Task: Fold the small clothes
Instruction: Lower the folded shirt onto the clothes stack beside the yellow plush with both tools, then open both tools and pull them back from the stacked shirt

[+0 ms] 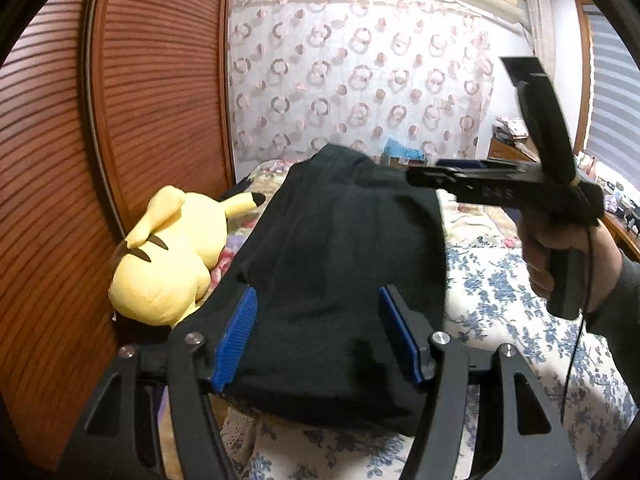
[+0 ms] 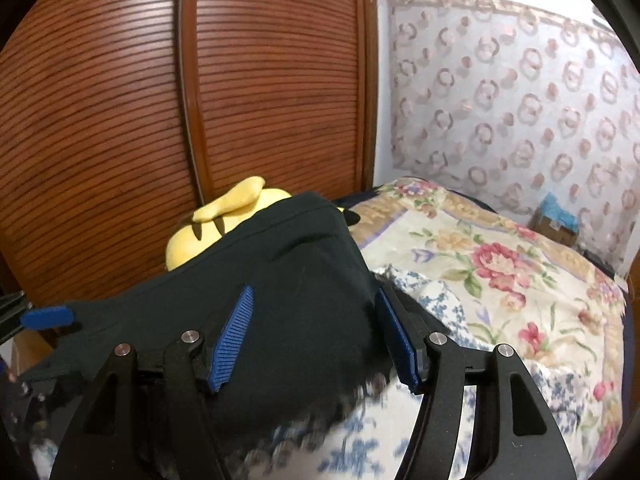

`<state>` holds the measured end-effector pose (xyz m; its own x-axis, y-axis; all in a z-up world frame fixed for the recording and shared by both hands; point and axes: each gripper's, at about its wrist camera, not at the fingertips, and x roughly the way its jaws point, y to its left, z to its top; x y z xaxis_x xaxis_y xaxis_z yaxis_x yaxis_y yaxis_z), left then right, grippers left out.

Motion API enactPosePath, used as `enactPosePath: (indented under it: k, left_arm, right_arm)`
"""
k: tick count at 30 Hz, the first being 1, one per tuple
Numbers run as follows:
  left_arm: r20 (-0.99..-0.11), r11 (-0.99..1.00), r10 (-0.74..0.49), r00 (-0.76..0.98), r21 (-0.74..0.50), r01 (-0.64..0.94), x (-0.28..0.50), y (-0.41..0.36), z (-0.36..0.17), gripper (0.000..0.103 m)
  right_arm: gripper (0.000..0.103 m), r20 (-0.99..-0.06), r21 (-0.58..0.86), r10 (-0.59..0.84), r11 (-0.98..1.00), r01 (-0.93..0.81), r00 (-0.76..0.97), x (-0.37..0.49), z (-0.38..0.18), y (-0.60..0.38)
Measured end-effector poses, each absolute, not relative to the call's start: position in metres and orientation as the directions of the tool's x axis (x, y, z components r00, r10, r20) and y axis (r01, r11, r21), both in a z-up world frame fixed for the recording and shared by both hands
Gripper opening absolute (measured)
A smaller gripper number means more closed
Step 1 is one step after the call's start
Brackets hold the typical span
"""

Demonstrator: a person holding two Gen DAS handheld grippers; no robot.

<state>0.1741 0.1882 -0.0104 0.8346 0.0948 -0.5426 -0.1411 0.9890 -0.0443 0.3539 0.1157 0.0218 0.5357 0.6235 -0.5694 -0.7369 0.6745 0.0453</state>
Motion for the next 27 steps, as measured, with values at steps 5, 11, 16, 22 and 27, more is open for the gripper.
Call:
enactPosePath:
  k: [5, 11, 16, 22, 27]
  left_arm:
    - [-0.523, 0.992, 0.098, 0.847, -0.021, -0.128, 0.157, 0.169, 0.003, 0.063]
    - [-0.493, 0.994, 0.098, 0.865, 0.009, -0.107, 0.138, 0.144, 0.016, 0.063]
    - [-0.483, 0.997, 0.080, 0.872, 0.021, -0.080, 0.124, 0.122, 0.021, 0.063]
    - [-0.471, 0.997, 0.064, 0.880, 0.002, -0.072, 0.111, 0.103, 0.019, 0.063]
    - [-0.477, 0.999, 0.036, 0.878, -0.015, -0.049, 0.106, 0.089, 0.016, 0.063]
  right_arm:
    - [0.070, -0.550, 0.045, 0.607, 0.707, -0.706, 0.573, 0.313, 0.037, 0.079]
    - [0.078, -0.540, 0.036, 0.591, 0.728, -0.685, 0.600, 0.267, 0.045, 0.047]
    - [0.086, -0.523, 0.050, 0.576, 0.757, -0.652, 0.628, 0.230, 0.052, 0.018]
    - [0.089, -0.503, 0.043, 0.529, 0.805, -0.592, 0.683, 0.197, 0.056, -0.014]
    - [0.089, -0.499, 0.021, 0.455, 0.857, -0.514, 0.738, 0.165, 0.052, -0.050]
